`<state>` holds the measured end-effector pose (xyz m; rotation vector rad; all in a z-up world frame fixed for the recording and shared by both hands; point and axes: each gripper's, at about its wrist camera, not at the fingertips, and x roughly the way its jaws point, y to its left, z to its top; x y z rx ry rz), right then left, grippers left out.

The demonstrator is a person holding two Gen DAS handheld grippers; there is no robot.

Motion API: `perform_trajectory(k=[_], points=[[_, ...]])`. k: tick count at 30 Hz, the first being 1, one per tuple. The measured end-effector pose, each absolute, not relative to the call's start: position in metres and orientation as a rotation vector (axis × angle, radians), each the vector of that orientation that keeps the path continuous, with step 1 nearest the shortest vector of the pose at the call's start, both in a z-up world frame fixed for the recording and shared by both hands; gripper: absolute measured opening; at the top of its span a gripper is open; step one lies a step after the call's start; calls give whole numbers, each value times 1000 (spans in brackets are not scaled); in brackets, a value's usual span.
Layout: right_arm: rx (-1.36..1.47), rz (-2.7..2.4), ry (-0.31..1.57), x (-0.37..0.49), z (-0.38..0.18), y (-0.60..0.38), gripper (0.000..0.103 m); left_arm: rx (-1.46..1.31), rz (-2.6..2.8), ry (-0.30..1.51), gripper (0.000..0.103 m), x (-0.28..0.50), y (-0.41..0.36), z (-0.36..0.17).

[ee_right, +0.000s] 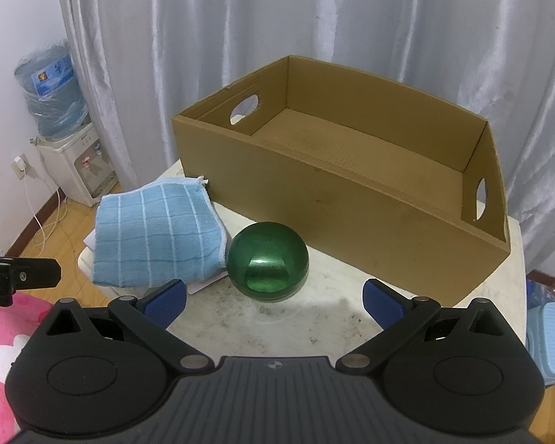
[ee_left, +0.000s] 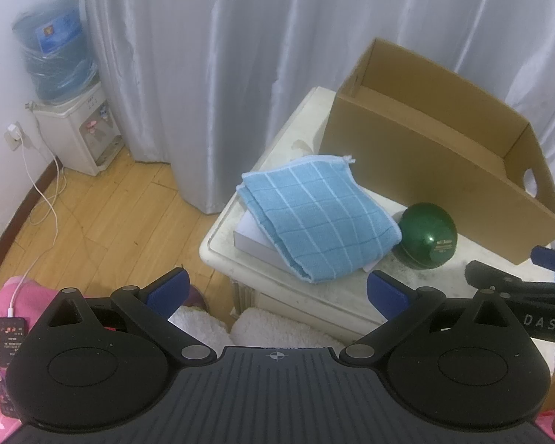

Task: Organize objects
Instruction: 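Reach the left tool toward the light-blue towel and close on its edge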

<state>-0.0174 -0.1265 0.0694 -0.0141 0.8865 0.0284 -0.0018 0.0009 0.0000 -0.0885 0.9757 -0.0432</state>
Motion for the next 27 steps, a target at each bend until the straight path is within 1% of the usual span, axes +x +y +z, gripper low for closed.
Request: perform_trajectory(k=[7,10,16,20,25,27], points=[[8,43,836,-11,70,-135,103,-80,-43,932,102,6,-1,-6],[22,69,802,-5,71,-139,103,-99,-52,872,102,5,3,-5],[79,167,749,17,78,-138,103,-140,-65,872,102,12,9,-9],[134,291,762,37,78,-126,103,-135,-53,858,102,20,10,-11],[138,403,794,62,69,-101,103,-117,-30,875,102,31,13,-17],[135,417,816,73,63,-93,103,-113,-31,869,100,32,16,-20]])
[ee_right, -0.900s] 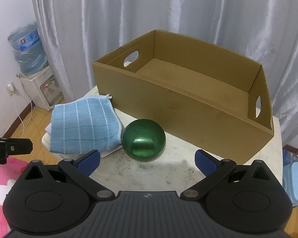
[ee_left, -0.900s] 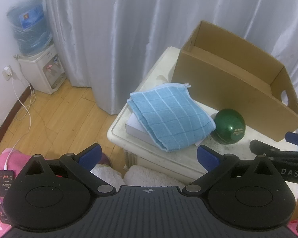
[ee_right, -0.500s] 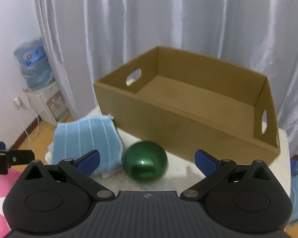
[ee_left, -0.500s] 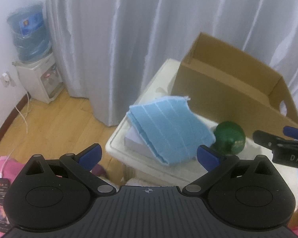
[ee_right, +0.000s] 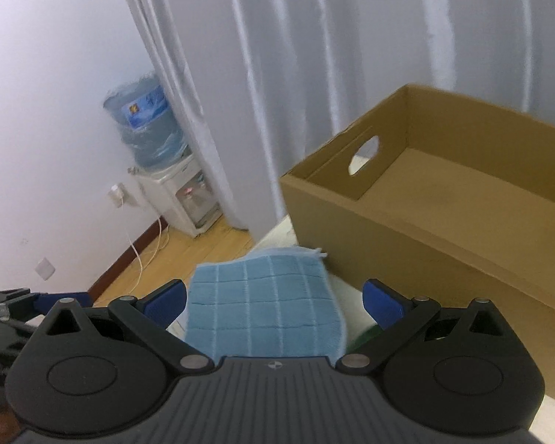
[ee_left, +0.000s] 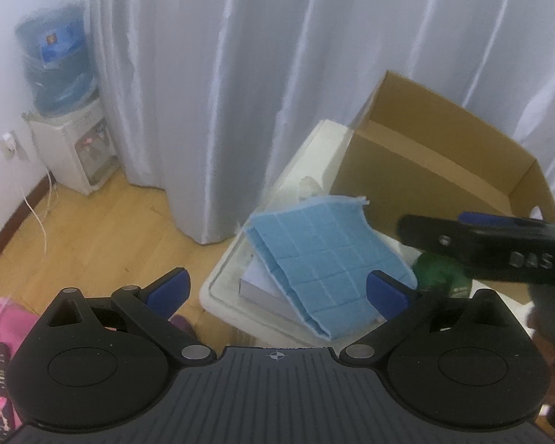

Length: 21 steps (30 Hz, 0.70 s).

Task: Organize objects
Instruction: 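Reach the left tool toward the light-blue towel and close on its edge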

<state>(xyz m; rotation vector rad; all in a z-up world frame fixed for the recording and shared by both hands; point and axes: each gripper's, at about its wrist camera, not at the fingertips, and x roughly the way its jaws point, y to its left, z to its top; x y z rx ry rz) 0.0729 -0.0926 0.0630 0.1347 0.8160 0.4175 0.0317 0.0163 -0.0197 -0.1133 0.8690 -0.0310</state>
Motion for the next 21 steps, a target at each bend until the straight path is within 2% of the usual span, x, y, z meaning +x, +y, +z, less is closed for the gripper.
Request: perform_trajectory(k=[7,8,11,14,21], points=[[132,420,888,87,44,-85,103,-189,-97,924,90,36,22,-37],[133,417,892,87,44,-86,103,-204,-109,936,84,38,23,-39],[144,404,899,85,44,-90,102,-252,-139,982,76,45,26,-49],[152,392,898,82,45,-95,102,-308,-170,1020,74,51,27,-59],[155,383,887,77,46,-102,102,-448,-219,1097,57,53,26,-73]])
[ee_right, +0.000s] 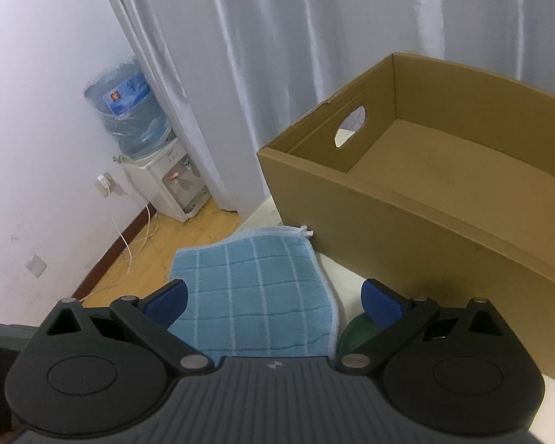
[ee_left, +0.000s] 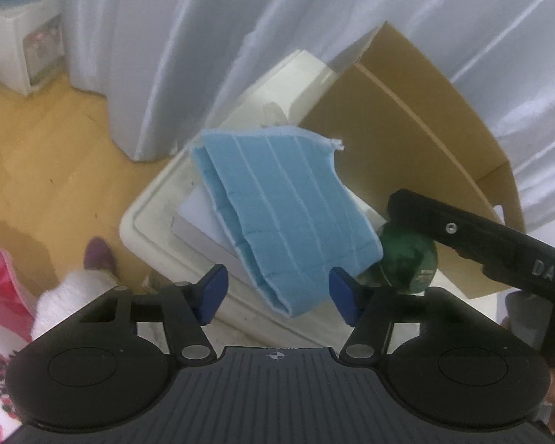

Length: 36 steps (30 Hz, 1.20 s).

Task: Organize objects
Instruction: 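Reach the left tool toward the light-blue towel and close on its edge, then lift the towel with the left tool while the right tool grasps its other edge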

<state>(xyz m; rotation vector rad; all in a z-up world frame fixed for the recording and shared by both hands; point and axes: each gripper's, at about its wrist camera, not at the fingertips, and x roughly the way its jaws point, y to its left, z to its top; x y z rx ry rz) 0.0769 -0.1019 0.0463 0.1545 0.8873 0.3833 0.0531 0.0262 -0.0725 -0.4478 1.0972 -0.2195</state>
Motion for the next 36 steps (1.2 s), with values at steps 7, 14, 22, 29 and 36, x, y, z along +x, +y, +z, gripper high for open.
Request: perform_trajectory(k=[7,14,22,29,36], points=[[174,389,851,67,55,-112,102,-463,-192,1104,29,48,22,-72],[205,384,824,53,58,-124,102,-470,-161,1092,8,45,22,-68],[215,386,800,47,61,-130,102,-458,-123,1056,7,38,30,-60],[206,435,811,56,58,-119,102,-465,-72,1048,6,26,48,-57],[183,486,861,83,41,-93,101,-490,-57,1050,7,29,59,-63]])
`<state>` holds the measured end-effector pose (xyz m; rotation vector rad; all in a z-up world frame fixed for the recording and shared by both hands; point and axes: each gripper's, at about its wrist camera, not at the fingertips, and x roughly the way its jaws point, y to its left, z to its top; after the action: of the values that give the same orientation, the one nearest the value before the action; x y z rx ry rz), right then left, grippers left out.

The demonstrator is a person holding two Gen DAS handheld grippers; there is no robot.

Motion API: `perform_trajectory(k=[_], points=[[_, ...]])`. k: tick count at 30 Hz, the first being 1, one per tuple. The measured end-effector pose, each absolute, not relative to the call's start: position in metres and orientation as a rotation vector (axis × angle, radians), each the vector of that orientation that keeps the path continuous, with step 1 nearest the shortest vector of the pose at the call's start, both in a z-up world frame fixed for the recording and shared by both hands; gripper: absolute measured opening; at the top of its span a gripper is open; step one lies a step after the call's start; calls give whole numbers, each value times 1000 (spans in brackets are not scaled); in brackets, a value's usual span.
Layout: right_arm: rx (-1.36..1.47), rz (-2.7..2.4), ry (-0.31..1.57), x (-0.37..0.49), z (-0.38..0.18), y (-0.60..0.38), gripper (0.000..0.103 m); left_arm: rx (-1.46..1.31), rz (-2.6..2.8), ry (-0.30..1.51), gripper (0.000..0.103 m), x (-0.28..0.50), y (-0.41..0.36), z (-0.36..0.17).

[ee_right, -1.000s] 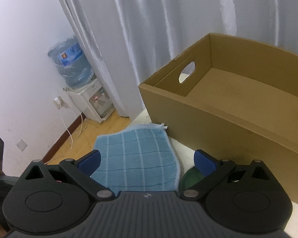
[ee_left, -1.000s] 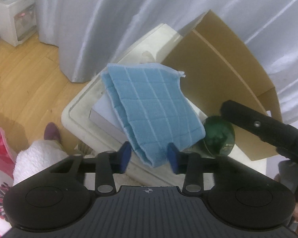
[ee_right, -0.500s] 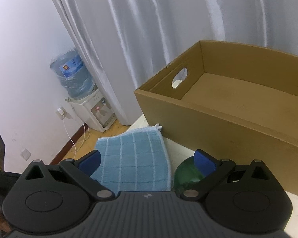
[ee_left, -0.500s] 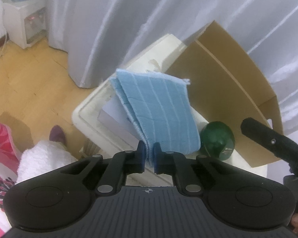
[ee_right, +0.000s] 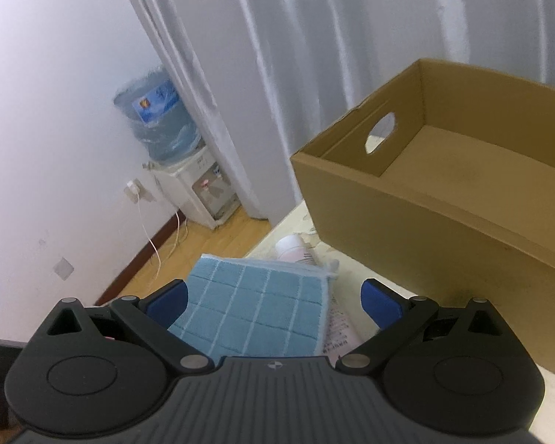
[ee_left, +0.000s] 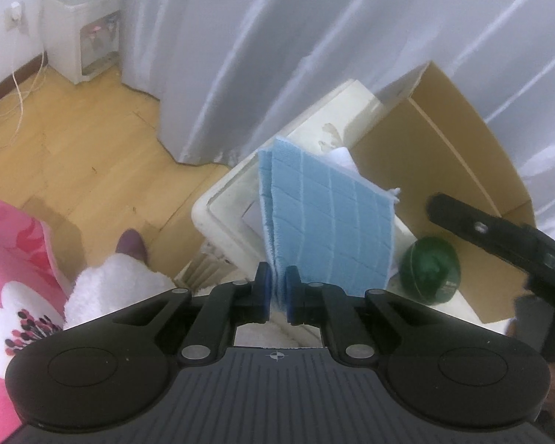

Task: Organize objects
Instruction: 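Lift the towel with the left tool while the right tool grasps its other edge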

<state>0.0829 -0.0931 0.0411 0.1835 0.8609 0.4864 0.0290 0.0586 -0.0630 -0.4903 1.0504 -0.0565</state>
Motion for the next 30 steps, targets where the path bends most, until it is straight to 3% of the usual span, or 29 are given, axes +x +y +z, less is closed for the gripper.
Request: perform_trajectory(k=[3,12,19,24,30], points=[[169,491,899,97,30,-84,97,-483,-66,1057,7,30,59,-65],[187,471,1066,133,-6,-73,73,-474,-109,1069,9,28,69,-70],[177,449,1085,134,-12,-70,69,-499,-141,1081,15,39,77,-77],[176,441,1087,136,-11,-68,67,-507,-162,1071,32,48,80,-78],[190,444,1076,137,-11,-67,65,-538,-178,1072,33,63,81,-83]])
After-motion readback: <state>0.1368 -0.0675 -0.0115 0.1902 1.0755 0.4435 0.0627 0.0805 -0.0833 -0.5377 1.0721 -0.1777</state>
